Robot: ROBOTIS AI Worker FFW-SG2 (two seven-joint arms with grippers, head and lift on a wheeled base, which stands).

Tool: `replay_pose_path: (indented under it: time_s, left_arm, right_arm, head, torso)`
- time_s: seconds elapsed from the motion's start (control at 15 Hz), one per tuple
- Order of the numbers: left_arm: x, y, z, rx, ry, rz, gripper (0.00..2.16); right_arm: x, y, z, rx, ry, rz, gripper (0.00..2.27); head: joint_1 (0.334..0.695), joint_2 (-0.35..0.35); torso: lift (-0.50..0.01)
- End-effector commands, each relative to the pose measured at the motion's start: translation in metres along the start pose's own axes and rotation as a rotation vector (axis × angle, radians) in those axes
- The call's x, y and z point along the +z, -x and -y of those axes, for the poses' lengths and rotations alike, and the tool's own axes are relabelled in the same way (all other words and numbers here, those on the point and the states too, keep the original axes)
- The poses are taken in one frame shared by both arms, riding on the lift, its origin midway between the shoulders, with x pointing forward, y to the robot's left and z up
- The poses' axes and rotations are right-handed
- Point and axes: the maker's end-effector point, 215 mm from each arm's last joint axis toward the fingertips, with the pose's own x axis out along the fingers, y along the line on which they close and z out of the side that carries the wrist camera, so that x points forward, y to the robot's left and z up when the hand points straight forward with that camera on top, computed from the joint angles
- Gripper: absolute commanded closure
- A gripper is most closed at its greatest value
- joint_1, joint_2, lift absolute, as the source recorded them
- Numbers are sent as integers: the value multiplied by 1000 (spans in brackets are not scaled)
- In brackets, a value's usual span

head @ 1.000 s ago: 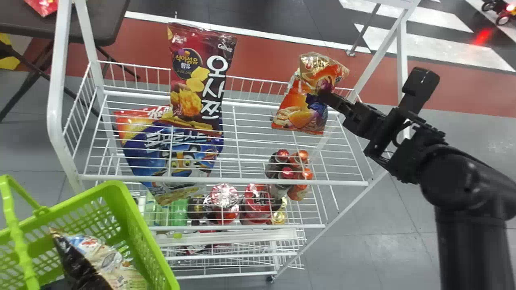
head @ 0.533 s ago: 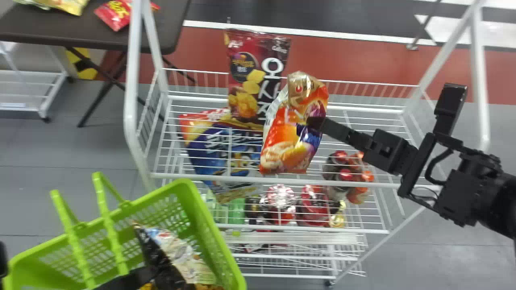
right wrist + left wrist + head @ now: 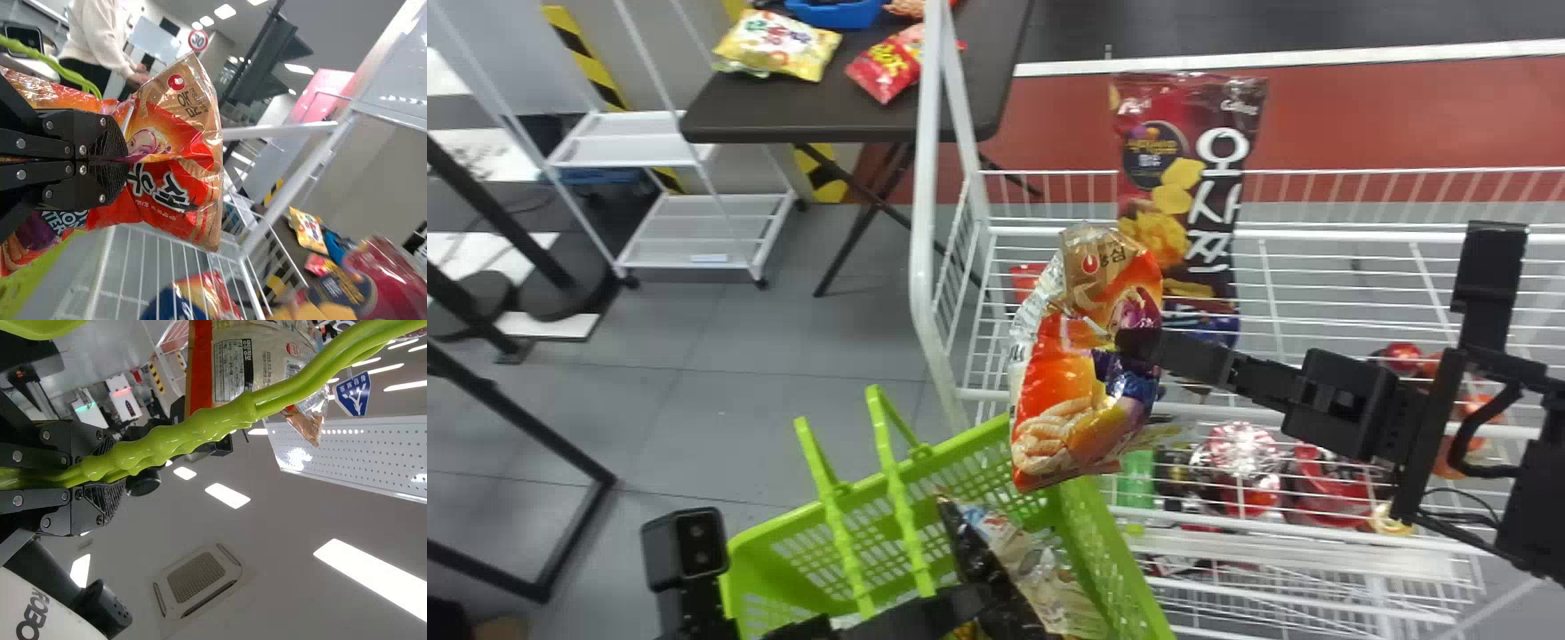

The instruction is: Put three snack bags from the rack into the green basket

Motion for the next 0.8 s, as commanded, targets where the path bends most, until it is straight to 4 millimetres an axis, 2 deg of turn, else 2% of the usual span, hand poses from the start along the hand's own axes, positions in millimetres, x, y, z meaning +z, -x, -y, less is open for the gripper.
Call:
replay_pose_path:
  time_s: [0.0,0.2,0.47,0.53,0.73]
  left_arm:
    - [0,-1,0,-3,1,1,2148]
    - [1,-1,0,-5,0,2,2148]
    - [2,-1,-2,-3,2,4,2145]
    - [2,-1,-3,-2,0,3,2145]
    - [-1,-4,-6,-1,7,-3,2145]
  right_arm:
    - [-14,-17,-8,46,-40,-11,2250]
    - [-42,-36,0,64,-99,-48,2250]
    - [-70,-49,-7,93,-134,-106,2250]
    - [-74,-50,-10,97,-132,-118,2250]
    - [-67,-56,-24,105,-84,-151,2250]
  head:
    - [695,266]
    - [695,320]
    - [695,350]
    - [695,350]
    - [695,350]
  torso:
    - [0]
    - [0]
    - [0]
    - [0]
    - [0]
